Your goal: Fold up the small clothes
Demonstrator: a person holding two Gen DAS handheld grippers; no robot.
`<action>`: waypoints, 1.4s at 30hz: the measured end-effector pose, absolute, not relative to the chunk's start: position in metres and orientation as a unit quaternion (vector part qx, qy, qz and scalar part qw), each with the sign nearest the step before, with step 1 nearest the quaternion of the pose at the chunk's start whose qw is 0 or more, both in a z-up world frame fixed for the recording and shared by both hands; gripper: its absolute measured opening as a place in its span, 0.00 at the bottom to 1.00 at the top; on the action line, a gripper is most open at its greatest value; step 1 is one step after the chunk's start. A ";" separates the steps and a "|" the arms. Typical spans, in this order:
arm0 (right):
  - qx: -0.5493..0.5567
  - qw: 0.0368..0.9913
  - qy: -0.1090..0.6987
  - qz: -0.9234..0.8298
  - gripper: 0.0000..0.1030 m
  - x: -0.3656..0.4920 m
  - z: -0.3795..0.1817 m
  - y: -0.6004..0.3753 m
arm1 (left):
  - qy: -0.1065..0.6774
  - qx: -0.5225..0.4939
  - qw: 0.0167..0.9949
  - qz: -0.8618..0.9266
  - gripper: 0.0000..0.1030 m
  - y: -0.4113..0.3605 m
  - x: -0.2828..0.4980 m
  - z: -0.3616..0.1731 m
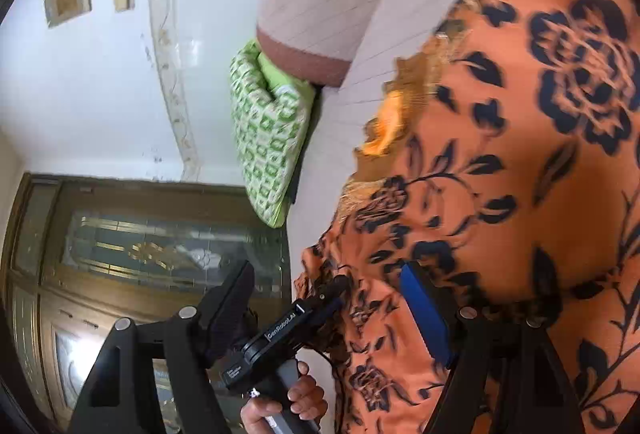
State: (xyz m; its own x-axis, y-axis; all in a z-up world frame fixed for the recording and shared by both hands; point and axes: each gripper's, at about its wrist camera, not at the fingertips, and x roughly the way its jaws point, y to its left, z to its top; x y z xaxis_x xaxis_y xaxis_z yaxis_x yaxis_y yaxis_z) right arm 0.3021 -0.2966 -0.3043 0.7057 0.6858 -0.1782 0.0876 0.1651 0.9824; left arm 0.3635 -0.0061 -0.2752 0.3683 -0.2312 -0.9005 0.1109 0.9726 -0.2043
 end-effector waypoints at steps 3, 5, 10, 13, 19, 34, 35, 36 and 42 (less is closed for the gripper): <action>0.624 0.689 0.307 0.204 0.75 0.303 -0.325 -0.292 | 0.544 -0.062 0.827 -0.124 0.57 -0.012 0.362 -0.273; 0.617 0.699 0.296 0.205 0.72 0.300 -0.332 -0.291 | 0.542 -0.078 0.825 -0.140 0.47 -0.015 0.364 -0.272; 0.585 0.721 0.299 0.219 0.72 0.302 -0.330 -0.287 | 0.529 -0.098 0.829 -0.153 0.34 -0.015 0.368 -0.268; 0.590 0.716 0.296 0.225 0.72 0.302 -0.334 -0.287 | 0.528 -0.122 0.824 -0.166 0.34 -0.010 0.370 -0.267; 0.584 0.719 0.300 0.229 0.72 0.300 -0.336 -0.286 | 0.536 -0.157 0.814 -0.161 0.42 0.007 0.369 -0.271; 0.567 0.730 0.304 0.231 0.72 0.303 -0.334 -0.280 | 0.560 -0.204 0.777 -0.203 0.37 0.017 0.360 -0.266; 0.567 0.730 0.304 0.231 0.72 0.303 -0.334 -0.280 | 0.567 -0.208 0.770 -0.207 0.33 0.017 0.360 -0.269; 0.567 0.730 0.304 0.231 0.72 0.303 -0.334 -0.280 | 0.571 -0.212 0.765 -0.210 0.29 0.015 0.361 -0.272; 0.562 0.734 0.305 0.229 0.72 0.304 -0.334 -0.278 | 0.583 -0.211 0.758 -0.202 0.29 0.013 0.360 -0.280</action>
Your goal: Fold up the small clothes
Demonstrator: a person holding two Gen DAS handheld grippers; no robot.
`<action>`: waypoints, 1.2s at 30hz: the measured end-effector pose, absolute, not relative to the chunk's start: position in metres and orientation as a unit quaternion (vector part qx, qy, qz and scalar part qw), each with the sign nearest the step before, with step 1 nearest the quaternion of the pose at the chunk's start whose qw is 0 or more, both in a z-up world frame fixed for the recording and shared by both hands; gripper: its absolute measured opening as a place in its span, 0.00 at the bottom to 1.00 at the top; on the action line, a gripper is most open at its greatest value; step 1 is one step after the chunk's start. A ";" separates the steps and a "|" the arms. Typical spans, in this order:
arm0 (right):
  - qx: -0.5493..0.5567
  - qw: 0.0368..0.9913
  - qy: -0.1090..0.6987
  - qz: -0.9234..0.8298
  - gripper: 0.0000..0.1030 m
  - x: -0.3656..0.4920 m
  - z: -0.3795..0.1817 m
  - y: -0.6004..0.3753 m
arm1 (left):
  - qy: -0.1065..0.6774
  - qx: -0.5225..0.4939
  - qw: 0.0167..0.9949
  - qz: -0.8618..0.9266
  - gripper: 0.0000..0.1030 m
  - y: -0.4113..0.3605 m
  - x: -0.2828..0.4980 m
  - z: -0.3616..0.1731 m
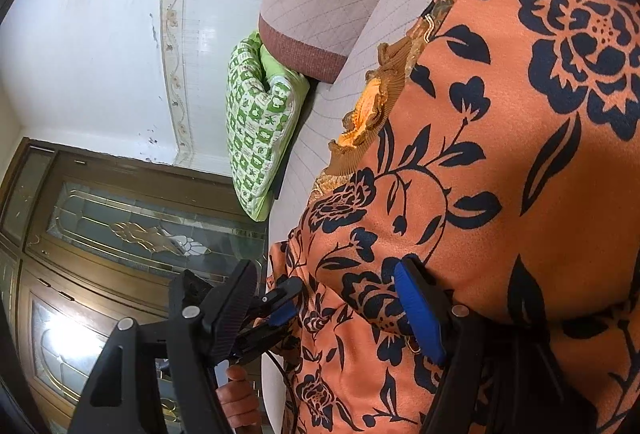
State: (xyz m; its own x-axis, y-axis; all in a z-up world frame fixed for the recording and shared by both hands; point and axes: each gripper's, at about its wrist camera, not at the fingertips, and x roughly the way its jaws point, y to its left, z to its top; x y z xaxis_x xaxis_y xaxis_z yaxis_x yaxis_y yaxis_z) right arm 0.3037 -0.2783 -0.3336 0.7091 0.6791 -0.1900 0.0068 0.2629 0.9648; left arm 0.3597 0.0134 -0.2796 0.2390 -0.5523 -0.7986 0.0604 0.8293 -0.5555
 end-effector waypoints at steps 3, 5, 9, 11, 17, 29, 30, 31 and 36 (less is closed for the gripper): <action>0.563 0.733 0.304 0.229 0.72 0.304 -0.334 -0.278 | 0.580 -0.202 0.764 -0.196 0.30 0.005 0.360 -0.281; 0.564 0.733 0.303 0.229 0.72 0.304 -0.334 -0.278 | 0.575 -0.193 0.771 -0.193 0.30 0.001 0.359 -0.280; 0.565 0.733 0.301 0.229 0.72 0.303 -0.334 -0.278 | 0.558 -0.201 0.784 -0.186 0.03 0.001 0.358 -0.281; 0.571 0.729 0.298 0.232 0.72 0.303 -0.335 -0.280 | 0.545 -0.212 0.789 -0.190 0.03 0.004 0.357 -0.276; 0.590 0.716 0.284 0.242 0.72 0.300 -0.338 -0.286 | 0.493 -0.238 0.810 -0.212 0.03 0.022 0.353 -0.245; 0.425 0.802 0.387 0.166 0.72 0.311 -0.308 -0.247 | 0.551 -0.150 0.815 -0.099 0.03 0.039 0.362 -0.265; 0.414 0.808 0.390 0.156 0.72 0.312 -0.303 -0.244 | 0.551 -0.145 0.815 -0.105 0.03 0.034 0.362 -0.265; 0.398 0.812 0.402 0.146 0.72 0.313 -0.296 -0.240 | 0.547 -0.137 0.819 -0.112 0.03 0.027 0.362 -0.263; 0.327 0.839 0.426 0.088 0.59 0.325 -0.272 -0.217 | 0.530 -0.054 0.841 -0.092 0.06 -0.004 0.361 -0.260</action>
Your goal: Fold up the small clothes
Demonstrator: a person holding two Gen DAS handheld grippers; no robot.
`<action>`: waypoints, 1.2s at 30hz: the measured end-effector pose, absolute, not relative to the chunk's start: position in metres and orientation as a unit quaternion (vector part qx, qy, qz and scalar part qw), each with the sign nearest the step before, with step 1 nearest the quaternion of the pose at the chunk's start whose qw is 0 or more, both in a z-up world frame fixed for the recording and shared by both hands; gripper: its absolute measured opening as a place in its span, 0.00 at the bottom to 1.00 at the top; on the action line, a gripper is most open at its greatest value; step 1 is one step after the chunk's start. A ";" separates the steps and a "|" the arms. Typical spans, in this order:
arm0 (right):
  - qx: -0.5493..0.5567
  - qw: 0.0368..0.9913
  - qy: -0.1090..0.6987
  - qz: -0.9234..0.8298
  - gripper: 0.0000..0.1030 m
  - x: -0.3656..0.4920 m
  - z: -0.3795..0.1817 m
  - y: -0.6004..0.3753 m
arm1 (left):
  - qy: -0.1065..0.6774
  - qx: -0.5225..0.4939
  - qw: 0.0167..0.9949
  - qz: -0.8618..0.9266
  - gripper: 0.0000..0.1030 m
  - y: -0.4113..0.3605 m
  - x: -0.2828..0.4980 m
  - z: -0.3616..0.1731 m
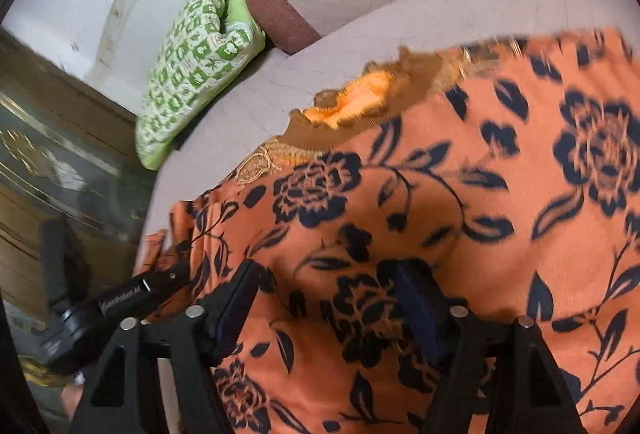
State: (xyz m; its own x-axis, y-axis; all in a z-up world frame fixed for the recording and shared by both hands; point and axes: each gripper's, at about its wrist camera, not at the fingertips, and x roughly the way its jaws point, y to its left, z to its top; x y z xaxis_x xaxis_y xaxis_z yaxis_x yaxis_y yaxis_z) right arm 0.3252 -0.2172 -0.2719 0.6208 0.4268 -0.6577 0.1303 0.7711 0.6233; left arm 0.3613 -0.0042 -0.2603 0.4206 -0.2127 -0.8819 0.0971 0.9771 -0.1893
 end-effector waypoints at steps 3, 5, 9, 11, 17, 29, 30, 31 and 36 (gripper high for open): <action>0.272 0.852 0.440 0.077 0.31 0.341 -0.266 -0.197 | 0.543 -0.014 0.838 -0.053 0.08 -0.006 0.366 -0.276; 0.243 0.853 0.457 0.069 0.32 0.353 -0.275 -0.186 | 0.546 -0.026 0.835 -0.056 0.09 -0.004 0.369 -0.277; 0.229 0.853 0.464 0.069 0.31 0.355 -0.272 -0.182 | 0.544 -0.028 0.837 -0.056 0.10 0.001 0.367 -0.274; 0.257 0.853 0.446 0.085 0.31 0.350 -0.264 -0.185 | 0.542 -0.047 0.837 -0.060 0.10 0.007 0.361 -0.269; 0.223 0.842 0.478 0.115 0.32 0.356 -0.280 -0.167 | 0.524 -0.104 0.844 -0.039 0.28 0.046 0.347 -0.251; 0.244 0.842 0.416 0.242 0.71 0.304 -0.244 -0.142 | 0.445 -0.119 0.874 0.152 0.80 0.231 0.321 -0.199; 0.235 0.846 0.411 0.246 0.71 0.299 -0.241 -0.139 | 0.451 -0.118 0.869 0.164 0.80 0.245 0.329 -0.199; 0.225 0.850 0.409 0.245 0.71 0.300 -0.239 -0.134 | 0.458 -0.121 0.865 0.166 0.80 0.253 0.337 -0.200; 0.233 0.848 0.411 0.240 0.71 0.309 -0.241 -0.134 | 0.513 -0.084 0.839 0.161 0.81 0.240 0.376 -0.216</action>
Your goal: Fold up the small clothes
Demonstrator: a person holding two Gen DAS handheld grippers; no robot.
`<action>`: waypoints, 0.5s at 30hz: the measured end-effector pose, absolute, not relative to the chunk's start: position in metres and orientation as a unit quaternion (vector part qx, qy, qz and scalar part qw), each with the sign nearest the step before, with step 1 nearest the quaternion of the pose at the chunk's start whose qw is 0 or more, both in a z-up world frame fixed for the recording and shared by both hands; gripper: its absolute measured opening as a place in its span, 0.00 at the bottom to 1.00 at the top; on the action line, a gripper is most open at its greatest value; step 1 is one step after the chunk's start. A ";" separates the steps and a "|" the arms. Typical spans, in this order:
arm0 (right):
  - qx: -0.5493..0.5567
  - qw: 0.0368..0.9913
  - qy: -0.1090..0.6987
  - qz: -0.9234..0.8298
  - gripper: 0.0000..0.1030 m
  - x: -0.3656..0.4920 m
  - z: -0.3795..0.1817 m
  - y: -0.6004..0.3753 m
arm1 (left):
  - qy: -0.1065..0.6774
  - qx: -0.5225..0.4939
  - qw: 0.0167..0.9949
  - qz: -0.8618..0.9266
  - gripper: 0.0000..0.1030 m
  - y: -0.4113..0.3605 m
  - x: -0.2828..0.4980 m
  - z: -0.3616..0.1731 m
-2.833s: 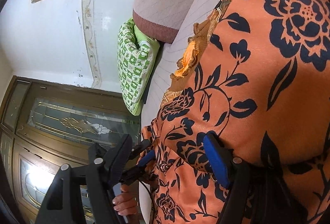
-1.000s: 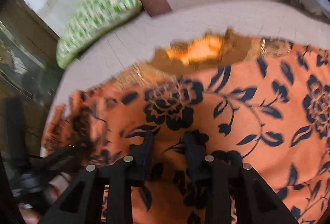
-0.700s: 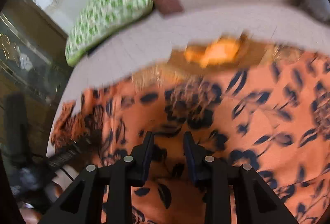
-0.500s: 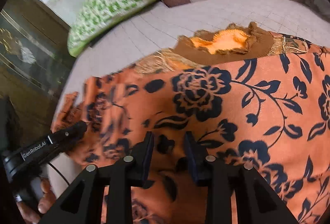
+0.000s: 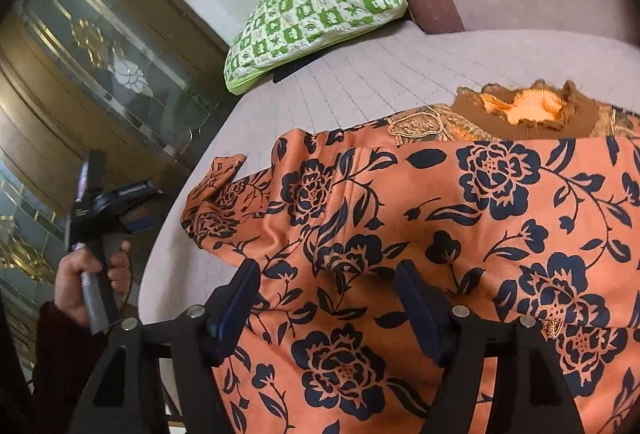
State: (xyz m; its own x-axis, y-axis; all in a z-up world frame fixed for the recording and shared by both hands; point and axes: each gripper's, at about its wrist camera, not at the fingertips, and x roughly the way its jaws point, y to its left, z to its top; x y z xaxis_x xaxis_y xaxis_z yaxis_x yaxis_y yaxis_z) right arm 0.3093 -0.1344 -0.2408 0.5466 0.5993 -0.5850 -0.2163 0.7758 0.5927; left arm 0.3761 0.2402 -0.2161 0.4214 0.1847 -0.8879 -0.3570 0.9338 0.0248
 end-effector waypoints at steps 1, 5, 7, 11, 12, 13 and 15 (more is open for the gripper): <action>0.236 0.849 0.410 0.235 0.71 0.311 -0.242 -0.138 | 0.526 -0.049 0.834 0.159 0.81 0.227 0.387 -0.223; 0.249 0.849 0.407 0.226 0.71 0.314 -0.241 -0.147 | 0.553 0.069 0.799 0.225 0.81 0.206 0.415 -0.256; 0.248 0.853 0.402 0.221 0.71 0.315 -0.240 -0.149 | 0.565 0.070 0.787 0.237 0.74 0.216 0.421 -0.270; 0.262 0.854 0.393 0.220 0.71 0.317 -0.238 -0.154 | 0.552 0.027 0.811 0.193 0.11 0.230 0.414 -0.265; 0.268 0.852 0.391 0.221 0.71 0.318 -0.238 -0.155 | 0.547 0.030 0.816 0.183 0.08 0.230 0.412 -0.262; 0.274 0.852 0.387 0.220 0.71 0.319 -0.238 -0.157 | 0.541 0.022 0.825 0.161 0.08 0.230 0.408 -0.255; 0.285 0.854 0.377 0.220 0.71 0.319 -0.236 -0.160 | 0.525 0.001 0.842 0.128 0.08 0.225 0.398 -0.238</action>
State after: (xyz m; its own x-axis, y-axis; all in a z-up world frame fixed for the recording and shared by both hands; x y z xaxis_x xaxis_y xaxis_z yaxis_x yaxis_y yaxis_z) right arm 0.3195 -0.1601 -0.2358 0.6197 0.5895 -0.5181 -0.1606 0.7415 0.6515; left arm 0.3984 0.2246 -0.2379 0.4167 0.2172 -0.8827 -0.2141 0.9672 0.1369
